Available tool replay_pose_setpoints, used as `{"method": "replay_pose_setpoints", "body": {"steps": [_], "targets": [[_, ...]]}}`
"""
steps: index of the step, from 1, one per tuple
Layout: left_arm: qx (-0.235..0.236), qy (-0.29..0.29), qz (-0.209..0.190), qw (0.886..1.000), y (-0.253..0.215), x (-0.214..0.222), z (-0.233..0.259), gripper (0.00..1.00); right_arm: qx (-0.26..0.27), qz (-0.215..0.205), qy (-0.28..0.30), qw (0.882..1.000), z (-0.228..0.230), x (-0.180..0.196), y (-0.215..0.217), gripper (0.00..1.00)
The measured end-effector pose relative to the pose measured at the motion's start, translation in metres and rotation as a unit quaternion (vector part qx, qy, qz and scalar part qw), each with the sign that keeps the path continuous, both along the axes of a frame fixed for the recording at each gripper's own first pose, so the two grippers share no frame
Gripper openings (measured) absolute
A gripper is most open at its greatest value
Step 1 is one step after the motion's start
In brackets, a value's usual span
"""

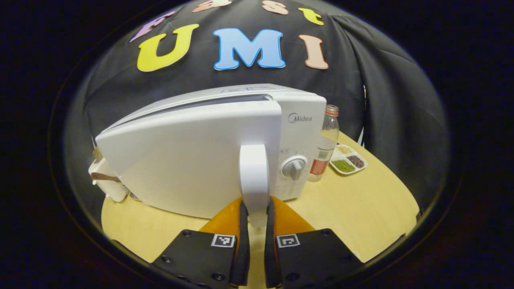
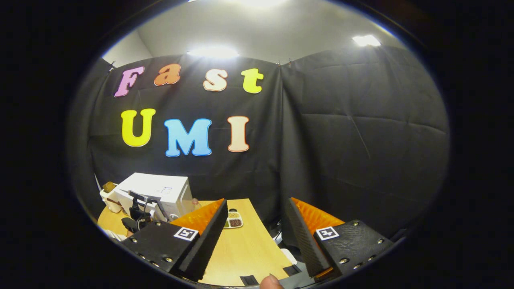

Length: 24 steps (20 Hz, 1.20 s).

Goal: Open the microwave oven with the left hand, put the food in, and close the microwave oven.

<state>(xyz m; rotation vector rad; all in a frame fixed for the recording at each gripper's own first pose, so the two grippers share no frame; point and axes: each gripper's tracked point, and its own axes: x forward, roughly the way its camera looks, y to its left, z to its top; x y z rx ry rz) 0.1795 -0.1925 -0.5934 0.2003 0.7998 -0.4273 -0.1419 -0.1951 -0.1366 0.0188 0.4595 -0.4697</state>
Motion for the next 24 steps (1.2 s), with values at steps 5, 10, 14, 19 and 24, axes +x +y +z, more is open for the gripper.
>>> {"method": "replay_pose_setpoints", "body": {"steps": [5, 10, 14, 19, 24], "targets": [[0.002, 0.022, 0.051, 0.998, 0.072, -0.069, 0.016, 0.23, 0.042, 0.050, 0.006, 0.998, -0.032, -0.004, 0.013, 0.91], [0.046, 0.035, 0.088, 0.994, 0.156, -0.108, 0.020, 0.23, 0.096, 0.084, 0.016, 0.992, -0.061, -0.001, 0.042, 0.91], [0.064, 0.057, 0.110, 0.990, 0.213, -0.135, 0.003, 0.23, 0.104, 0.090, 0.020, 0.990, -0.062, 0.006, 0.065, 0.92], [0.025, 0.078, 0.102, 0.991, 0.262, -0.141, -0.001, 0.23, 0.083, 0.092, 0.049, 0.991, -0.072, 0.027, 0.105, 0.92], [0.003, 0.081, 0.082, 0.993, 0.320, -0.141, 0.002, 0.22, 0.077, 0.096, 0.074, 0.990, -0.086, 0.055, 0.161, 0.92]]}}
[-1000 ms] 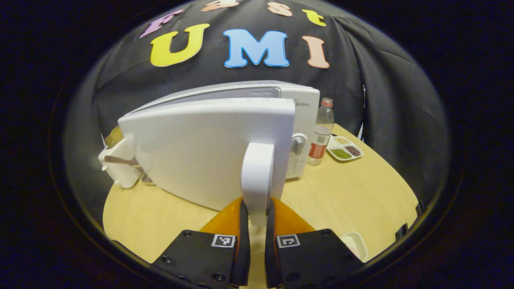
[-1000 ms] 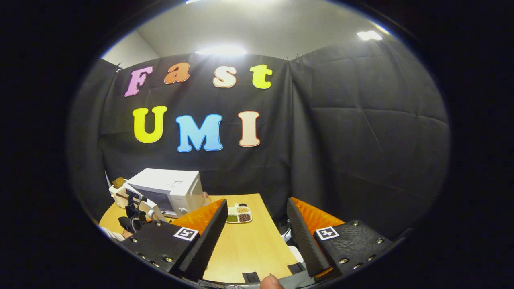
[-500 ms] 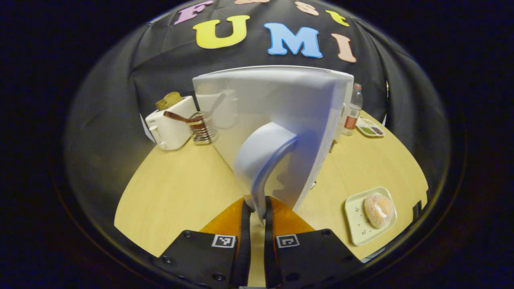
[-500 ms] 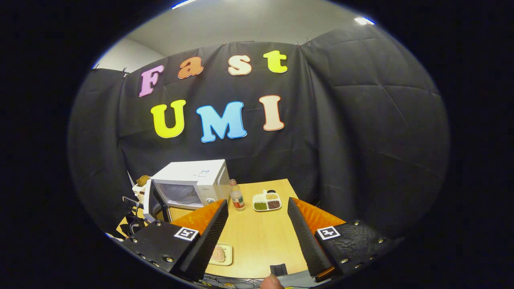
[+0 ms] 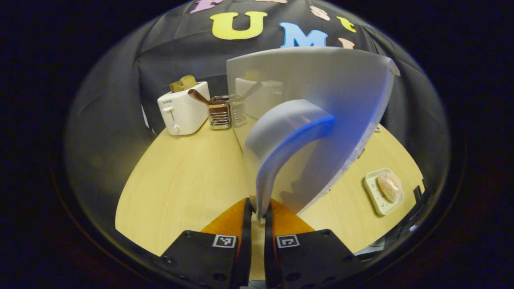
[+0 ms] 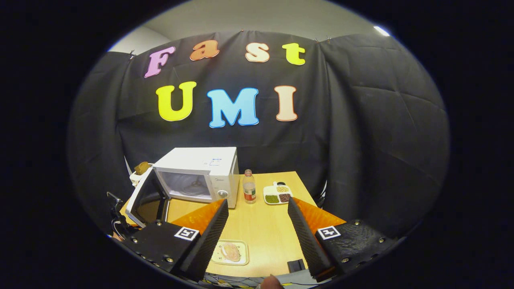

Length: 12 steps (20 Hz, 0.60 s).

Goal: Open the microwave oven with the left hand, put the food in, and close the microwave oven.

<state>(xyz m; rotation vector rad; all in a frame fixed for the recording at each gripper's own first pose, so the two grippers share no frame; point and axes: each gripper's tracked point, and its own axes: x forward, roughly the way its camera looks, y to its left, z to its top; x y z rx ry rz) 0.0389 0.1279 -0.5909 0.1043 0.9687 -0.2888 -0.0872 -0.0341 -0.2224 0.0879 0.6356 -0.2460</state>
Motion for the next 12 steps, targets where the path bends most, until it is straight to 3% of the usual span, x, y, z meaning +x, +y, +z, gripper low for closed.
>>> {"method": "replay_pose_setpoints", "body": {"steps": [5, 12], "targets": [[-0.038, 0.009, 0.005, 0.999, 0.046, 0.004, 0.002, 0.22, -0.008, 0.011, 0.022, 1.000, -0.023, 0.015, 0.044, 0.92], [-0.034, -0.008, -0.017, 0.999, 0.075, 0.009, 0.021, 0.27, -0.007, 0.039, 0.058, 0.998, -0.048, 0.030, 0.073, 0.92]]}}
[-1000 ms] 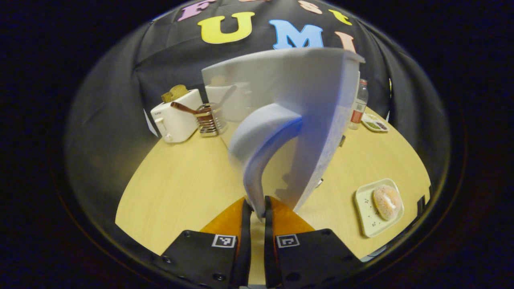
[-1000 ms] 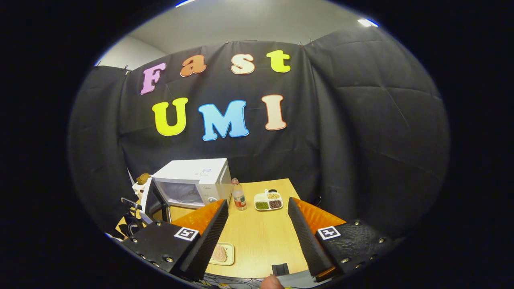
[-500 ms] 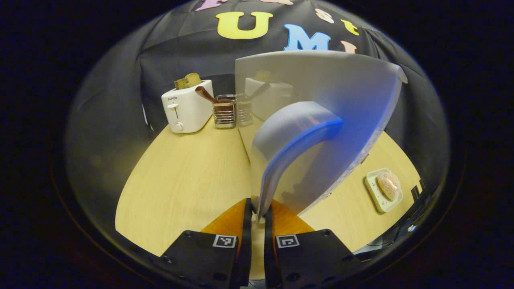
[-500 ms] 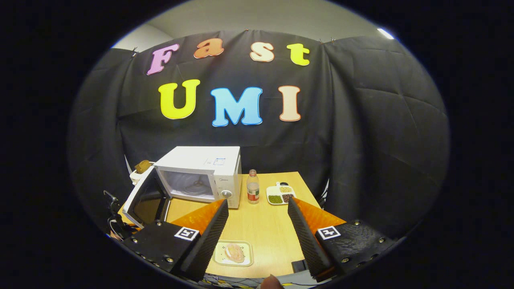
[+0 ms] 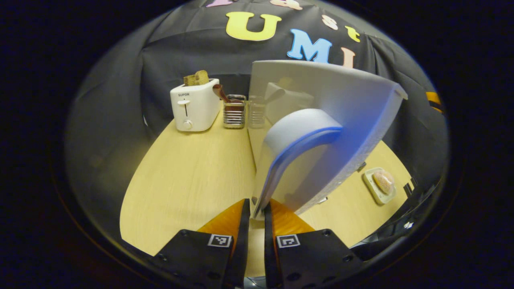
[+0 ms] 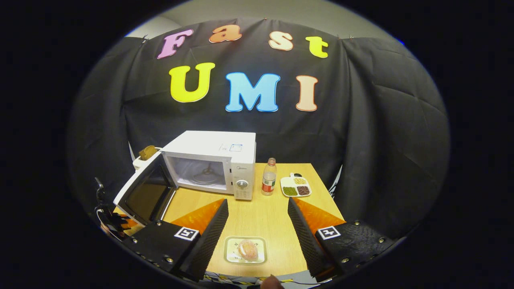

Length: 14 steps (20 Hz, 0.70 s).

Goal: Open the microwave oven with the left hand, put the food in, and close the microwave oven.

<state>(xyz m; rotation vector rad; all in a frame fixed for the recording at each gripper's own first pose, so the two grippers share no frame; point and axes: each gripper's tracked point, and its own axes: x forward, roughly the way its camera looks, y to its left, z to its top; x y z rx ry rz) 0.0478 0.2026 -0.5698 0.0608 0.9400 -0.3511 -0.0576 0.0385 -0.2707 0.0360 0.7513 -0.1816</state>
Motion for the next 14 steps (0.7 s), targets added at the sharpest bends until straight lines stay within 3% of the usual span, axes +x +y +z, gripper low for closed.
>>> {"method": "replay_pose_setpoints", "body": {"steps": [6, 7, 8, 12, 14], "targets": [[-0.001, -0.056, 0.037, 0.998, 0.025, -0.004, 0.070, 0.58, 0.025, 0.033, 0.061, 0.997, -0.057, -0.012, 0.019, 0.92], [-0.003, -0.071, 0.045, 0.996, 0.024, -0.006, 0.084, 0.53, 0.032, 0.038, 0.078, 0.996, -0.074, -0.014, 0.021, 0.92], [-0.015, -0.087, 0.053, 0.995, 0.019, -0.010, 0.100, 0.55, 0.042, 0.041, 0.096, 0.994, -0.090, -0.017, 0.024, 0.92], [-0.025, -0.112, 0.126, 0.985, 0.021, -0.034, 0.131, 0.79, 0.063, 0.056, 0.171, 0.982, -0.145, -0.036, 0.029, 0.92], [-0.022, -0.124, 0.152, 0.980, 0.018, -0.047, 0.144, 0.80, 0.079, 0.065, 0.196, 0.975, -0.166, -0.049, 0.033, 0.92]]}}
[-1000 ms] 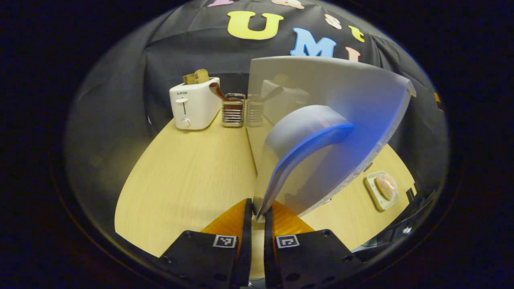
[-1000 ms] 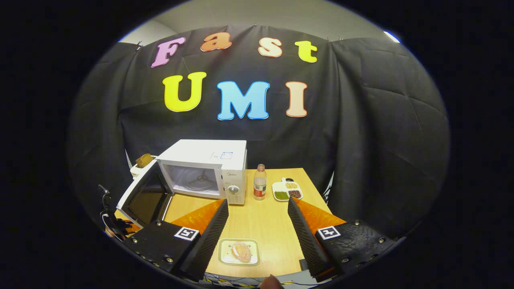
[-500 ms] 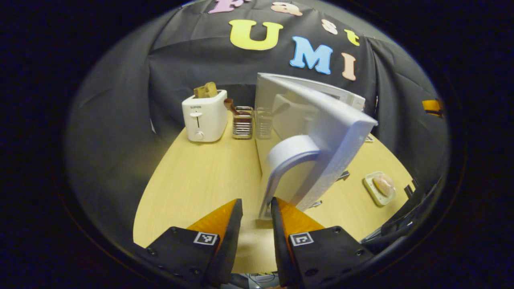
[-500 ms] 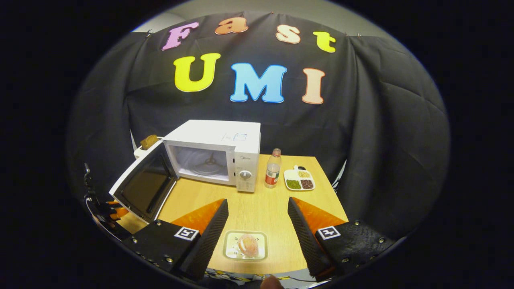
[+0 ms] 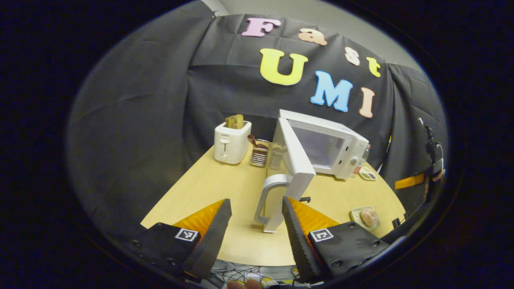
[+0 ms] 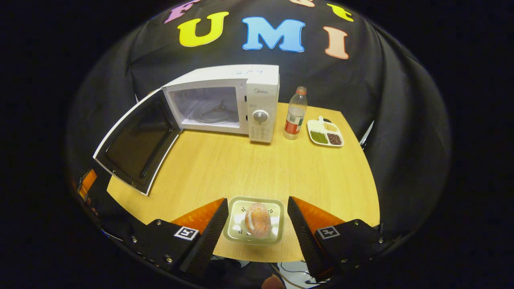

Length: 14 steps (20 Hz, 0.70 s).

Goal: Open the microwave oven with the left hand, put the food in, and close the microwave oven.

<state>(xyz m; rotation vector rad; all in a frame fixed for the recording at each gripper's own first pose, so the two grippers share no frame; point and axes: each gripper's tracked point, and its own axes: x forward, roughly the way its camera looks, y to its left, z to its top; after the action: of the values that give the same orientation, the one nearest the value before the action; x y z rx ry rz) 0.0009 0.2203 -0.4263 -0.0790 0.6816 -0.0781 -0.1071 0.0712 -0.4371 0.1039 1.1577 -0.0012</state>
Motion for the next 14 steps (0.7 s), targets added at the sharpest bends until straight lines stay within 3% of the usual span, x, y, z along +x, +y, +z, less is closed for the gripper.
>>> {"method": "replay_pose_setpoints", "body": {"steps": [2, 3, 9, 14], "targets": [[0.003, 0.017, 0.016, 1.000, -0.008, -0.016, -0.002, 0.91, 0.011, 0.009, 0.027, 1.000, -0.014, -0.004, -0.001, 0.92], [-0.002, 0.027, 0.029, 0.999, -0.013, -0.024, -0.003, 0.86, 0.013, 0.012, 0.034, 0.999, -0.022, -0.004, -0.003, 0.92], [-0.019, 0.032, 0.106, 0.994, -0.054, -0.055, 0.019, 0.86, 0.031, 0.064, 0.093, 0.993, -0.075, -0.021, 0.001, 0.92], [0.003, 0.048, 0.143, 0.989, -0.088, -0.093, 0.042, 0.86, 0.030, 0.115, 0.148, 0.982, -0.128, -0.043, 0.008, 0.91]]}}
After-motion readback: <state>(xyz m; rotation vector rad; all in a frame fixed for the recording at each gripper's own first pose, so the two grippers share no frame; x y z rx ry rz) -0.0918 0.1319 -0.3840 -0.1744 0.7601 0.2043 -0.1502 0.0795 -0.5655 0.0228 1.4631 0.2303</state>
